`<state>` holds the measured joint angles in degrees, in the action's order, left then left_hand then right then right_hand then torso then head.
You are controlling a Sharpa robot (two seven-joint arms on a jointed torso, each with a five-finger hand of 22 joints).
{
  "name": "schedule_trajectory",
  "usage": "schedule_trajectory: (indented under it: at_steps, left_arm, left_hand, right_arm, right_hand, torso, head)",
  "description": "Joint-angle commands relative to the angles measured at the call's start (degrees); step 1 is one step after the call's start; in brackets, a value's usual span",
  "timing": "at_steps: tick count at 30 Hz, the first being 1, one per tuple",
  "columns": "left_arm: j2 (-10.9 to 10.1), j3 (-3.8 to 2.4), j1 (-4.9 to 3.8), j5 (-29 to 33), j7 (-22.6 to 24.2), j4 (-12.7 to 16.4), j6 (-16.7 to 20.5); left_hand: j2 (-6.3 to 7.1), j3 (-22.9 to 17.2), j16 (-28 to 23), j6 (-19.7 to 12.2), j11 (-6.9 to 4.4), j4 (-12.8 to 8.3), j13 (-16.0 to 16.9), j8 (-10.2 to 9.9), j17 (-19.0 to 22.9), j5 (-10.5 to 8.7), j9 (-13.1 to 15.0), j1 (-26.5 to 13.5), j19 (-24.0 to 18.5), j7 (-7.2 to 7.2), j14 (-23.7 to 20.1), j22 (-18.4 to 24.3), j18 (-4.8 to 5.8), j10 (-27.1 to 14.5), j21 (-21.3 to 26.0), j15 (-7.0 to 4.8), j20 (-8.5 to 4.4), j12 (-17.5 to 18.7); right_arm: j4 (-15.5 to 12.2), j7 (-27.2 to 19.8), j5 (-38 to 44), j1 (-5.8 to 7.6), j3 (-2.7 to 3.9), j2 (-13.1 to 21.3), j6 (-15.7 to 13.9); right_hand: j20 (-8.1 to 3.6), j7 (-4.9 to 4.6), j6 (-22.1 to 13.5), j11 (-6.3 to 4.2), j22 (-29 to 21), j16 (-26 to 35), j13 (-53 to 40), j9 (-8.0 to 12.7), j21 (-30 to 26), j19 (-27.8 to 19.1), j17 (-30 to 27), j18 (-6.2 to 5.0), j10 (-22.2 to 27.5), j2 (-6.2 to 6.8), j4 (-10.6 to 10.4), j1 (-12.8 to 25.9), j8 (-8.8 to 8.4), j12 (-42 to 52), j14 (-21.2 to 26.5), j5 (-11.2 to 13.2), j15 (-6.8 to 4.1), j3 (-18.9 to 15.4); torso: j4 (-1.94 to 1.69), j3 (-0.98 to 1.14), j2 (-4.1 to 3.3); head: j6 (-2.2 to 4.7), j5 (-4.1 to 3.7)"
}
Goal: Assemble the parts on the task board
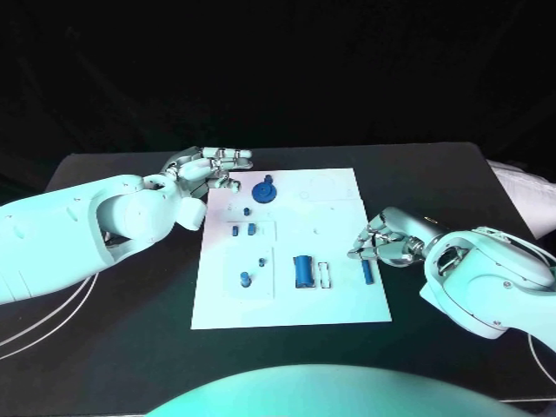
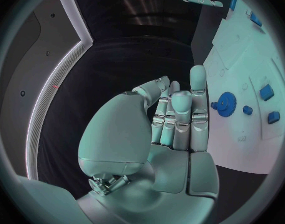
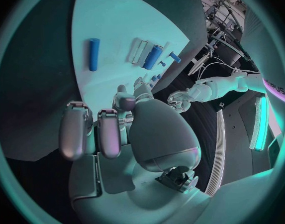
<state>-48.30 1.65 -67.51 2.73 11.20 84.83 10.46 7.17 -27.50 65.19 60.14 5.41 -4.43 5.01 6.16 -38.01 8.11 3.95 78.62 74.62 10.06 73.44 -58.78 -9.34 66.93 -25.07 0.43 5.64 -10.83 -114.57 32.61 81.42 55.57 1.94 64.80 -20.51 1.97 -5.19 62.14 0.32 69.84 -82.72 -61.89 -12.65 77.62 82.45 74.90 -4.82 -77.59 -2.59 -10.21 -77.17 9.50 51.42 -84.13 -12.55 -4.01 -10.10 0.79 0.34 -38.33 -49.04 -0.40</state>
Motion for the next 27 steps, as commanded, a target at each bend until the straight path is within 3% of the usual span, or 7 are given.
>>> schedule_trajectory:
  at_steps: [1,6,13,27]
  left_arm:
    - [0.0,-0.04,-0.02,-0.1,0.4,0.3,-0.9]
    - [0.0,-0.04,-0.02,-0.2,0.4,0.3,-1.0]
    - [0.1,-0.03,0.16,-0.2,0.4,0.1,-1.1]
    - [0.1,-0.03,0.55,-0.2,0.4,0.0,-1.1]
  left_hand:
    - [-0.48,0.0,-0.1,-0.2,0.07,-0.3,0.1,0.4,0.1,0.13,0.0,-0.2,-0.3,-0.02,-0.4,0.1,-1.0,-0.3,0.4,-0.08,0.09,-0.1]
    - [-0.48,0.0,-0.1,-0.2,0.07,-0.3,0.1,0.4,0.1,0.13,0.0,-0.2,-0.3,-0.02,-0.4,0.1,-1.0,-0.3,0.4,-0.08,0.09,-0.1]
    - [-0.48,0.0,-0.1,-0.2,0.07,-0.3,0.1,0.4,0.1,0.13,0.0,-0.2,-0.3,-0.02,-0.4,0.1,-1.0,-0.3,0.4,-0.08,0.09,-0.1]
    - [-0.48,0.0,-0.1,-0.2,0.07,-0.3,0.1,0.4,0.1,0.13,0.0,-0.2,-0.3,-0.02,-0.4,0.1,-1.0,-0.3,0.4,-0.08,0.09,-0.1]
  right_arm:
    - [0.2,-0.1,5.2,-0.07,-0.16,0.8,3.2]
    - [0.9,0.7,9.2,-0.84,-0.38,1.4,5.8]
    - [2.1,1.2,12.1,-2.29,-0.5,1.0,7.7]
    - [4.2,1.5,14.1,-2.65,-0.55,-0.7,10.6]
  right_hand:
    - [0.17,0.06,-0.2,0.02,0.3,-0.4,-0.1,0.1,0.0,-0.1,4.4,0.55,0.3,-0.21,-0.2,-0.5,-0.38,-0.2,-3.9,-0.3,0.24,0.4]
    - [0.21,0.21,0.5,-0.06,0.6,-0.5,-0.3,0.0,0.2,0.0,4.6,0.6,0.1,-0.41,-0.6,-0.4,-0.3,0.0,-3.9,-0.6,0.22,0.5]
    - [0.19,0.33,1.1,-0.15,0.7,-0.5,-0.2,0.0,0.2,0.1,4.6,0.6,0.0,-0.4,-1.5,0.4,-0.39,-0.3,-3.9,-0.8,0.15,0.4]
    - [0.17,0.37,1.4,-0.15,0.5,-0.4,0.0,0.0,0.1,0.0,4.5,0.57,0.0,-0.04,-3.4,1.8,-0.81,-0.8,-3.9,-0.6,0.14,0.0]
  torso:
    - [0.39,0.07,0.03]
    - [0.62,0.12,0.14]
    - [0.46,0.14,0.15]
    - [0.37,0.12,0.06]
  head:
    - [0.15,-0.44]
    - [0.1,-0.55]
    - [0.05,-0.7]
    - [0.05,-0.82]
